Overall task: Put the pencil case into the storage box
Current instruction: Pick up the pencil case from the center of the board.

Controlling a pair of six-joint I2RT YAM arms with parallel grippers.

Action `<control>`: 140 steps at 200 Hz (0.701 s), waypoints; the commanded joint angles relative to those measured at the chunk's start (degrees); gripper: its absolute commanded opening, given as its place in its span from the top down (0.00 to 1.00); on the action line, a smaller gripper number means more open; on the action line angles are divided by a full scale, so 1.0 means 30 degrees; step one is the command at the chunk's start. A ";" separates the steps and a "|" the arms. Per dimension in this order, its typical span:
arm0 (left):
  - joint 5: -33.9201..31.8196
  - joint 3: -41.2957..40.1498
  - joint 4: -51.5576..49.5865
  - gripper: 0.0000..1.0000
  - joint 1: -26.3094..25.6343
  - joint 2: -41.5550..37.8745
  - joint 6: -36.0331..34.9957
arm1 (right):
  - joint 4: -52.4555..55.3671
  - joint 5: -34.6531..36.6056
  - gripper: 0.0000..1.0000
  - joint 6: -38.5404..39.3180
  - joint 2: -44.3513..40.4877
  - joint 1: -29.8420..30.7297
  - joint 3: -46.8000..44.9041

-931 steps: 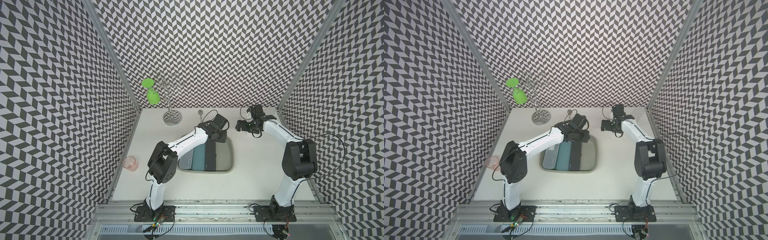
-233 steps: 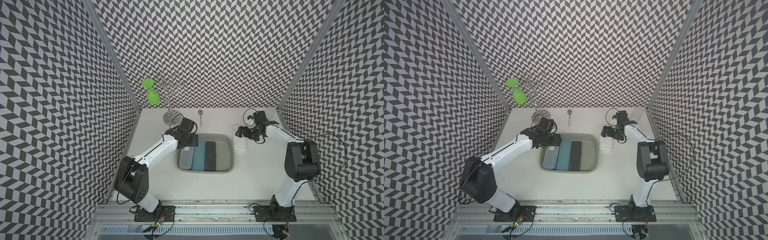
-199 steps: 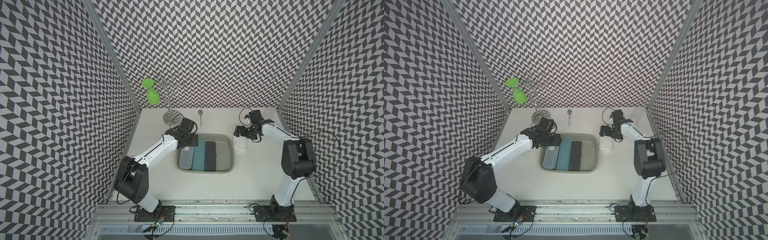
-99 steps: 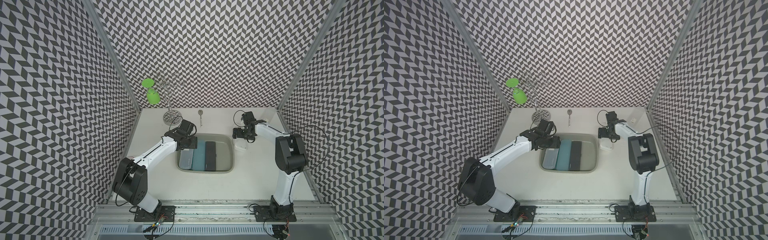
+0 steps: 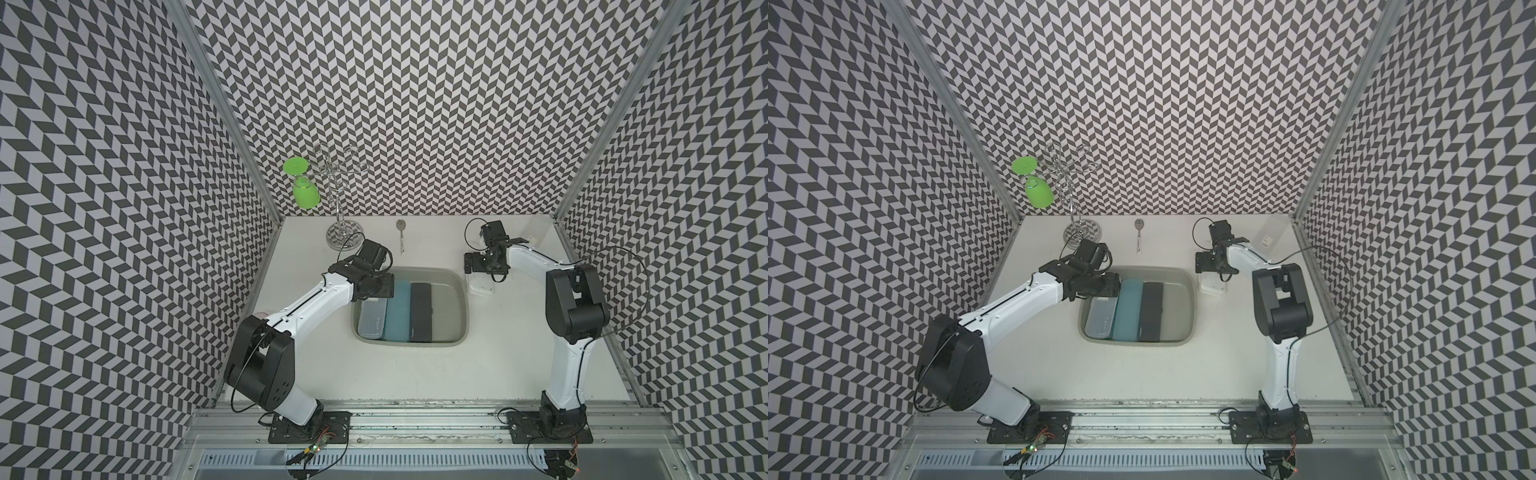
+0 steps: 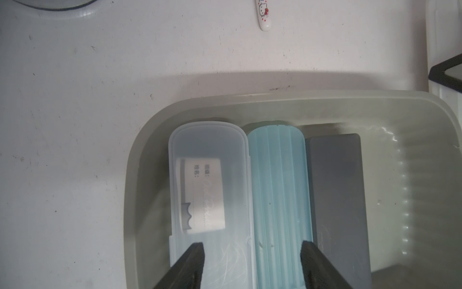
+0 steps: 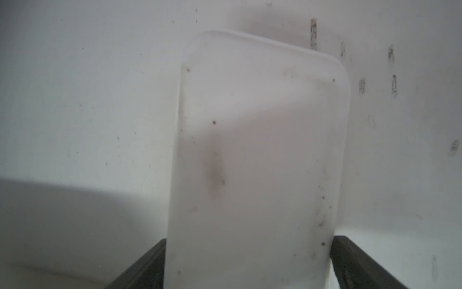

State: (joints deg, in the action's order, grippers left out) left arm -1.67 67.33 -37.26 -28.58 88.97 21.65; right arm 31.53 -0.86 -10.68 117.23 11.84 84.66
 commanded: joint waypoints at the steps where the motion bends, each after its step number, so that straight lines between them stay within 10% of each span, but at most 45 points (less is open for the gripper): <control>1: 0.0026 -0.0002 0.0261 0.34 0.0121 -0.0468 -0.0301 | 0.1810 -0.0421 0.01 0.0278 0.1930 -0.0072 -0.0740; 140: 0.0088 0.0220 0.0143 0.34 0.0209 -0.0547 -0.0332 | -0.0340 -0.6180 0.09 0.0873 -0.0411 -0.4343 -0.4097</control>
State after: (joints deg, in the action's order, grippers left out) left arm -1.67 67.29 -37.30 -28.34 87.81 21.39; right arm 22.61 -16.49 -7.60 113.78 -0.56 77.08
